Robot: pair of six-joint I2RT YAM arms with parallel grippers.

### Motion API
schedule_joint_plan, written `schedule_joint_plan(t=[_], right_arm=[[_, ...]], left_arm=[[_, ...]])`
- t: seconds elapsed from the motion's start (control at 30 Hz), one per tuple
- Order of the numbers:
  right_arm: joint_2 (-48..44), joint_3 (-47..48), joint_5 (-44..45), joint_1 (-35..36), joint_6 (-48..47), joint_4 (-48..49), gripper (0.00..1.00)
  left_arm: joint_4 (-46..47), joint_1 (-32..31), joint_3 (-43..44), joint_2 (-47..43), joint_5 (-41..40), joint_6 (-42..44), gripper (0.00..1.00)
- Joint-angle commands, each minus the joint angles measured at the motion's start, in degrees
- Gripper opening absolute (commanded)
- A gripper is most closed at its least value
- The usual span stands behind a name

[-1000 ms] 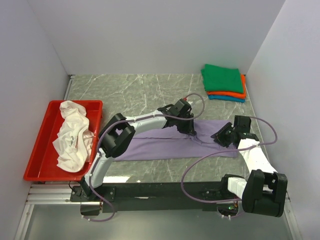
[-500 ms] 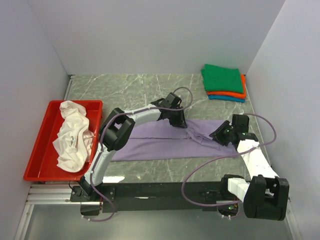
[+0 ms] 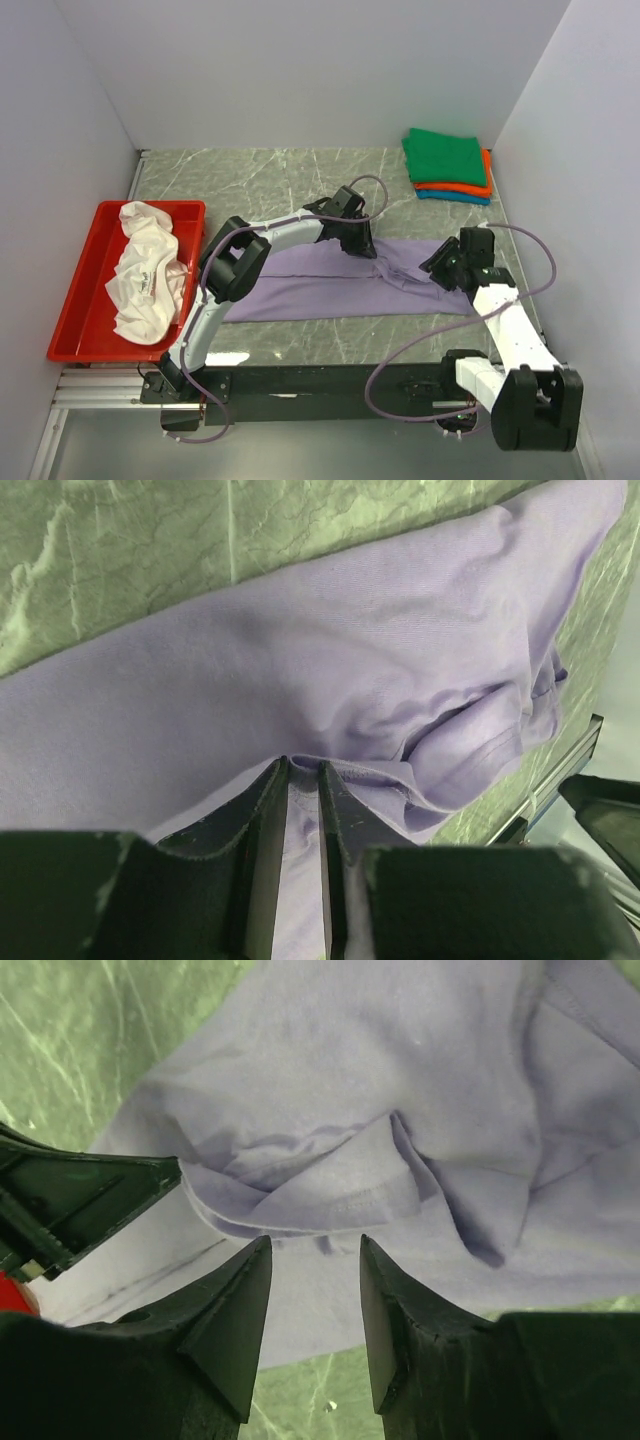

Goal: Fold and stack the t-shirts
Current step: Fold the tshirt

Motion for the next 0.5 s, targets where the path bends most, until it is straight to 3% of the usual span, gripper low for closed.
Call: schedule_joint_plan(t=[0.0, 0.47], right_arm=[[-3.9, -2.4, 3.2, 0.0, 1.2, -1.2, 0.48], [5.5, -4.1, -0.1, -0.7, 2.7, 5.0, 0.48]], left_arm=[[1.8, -0.1, 1.8, -1.3, 1.1, 0.9, 0.24], [2.0, 0.3, 0.8, -2.3, 1.2, 1.0, 0.18]])
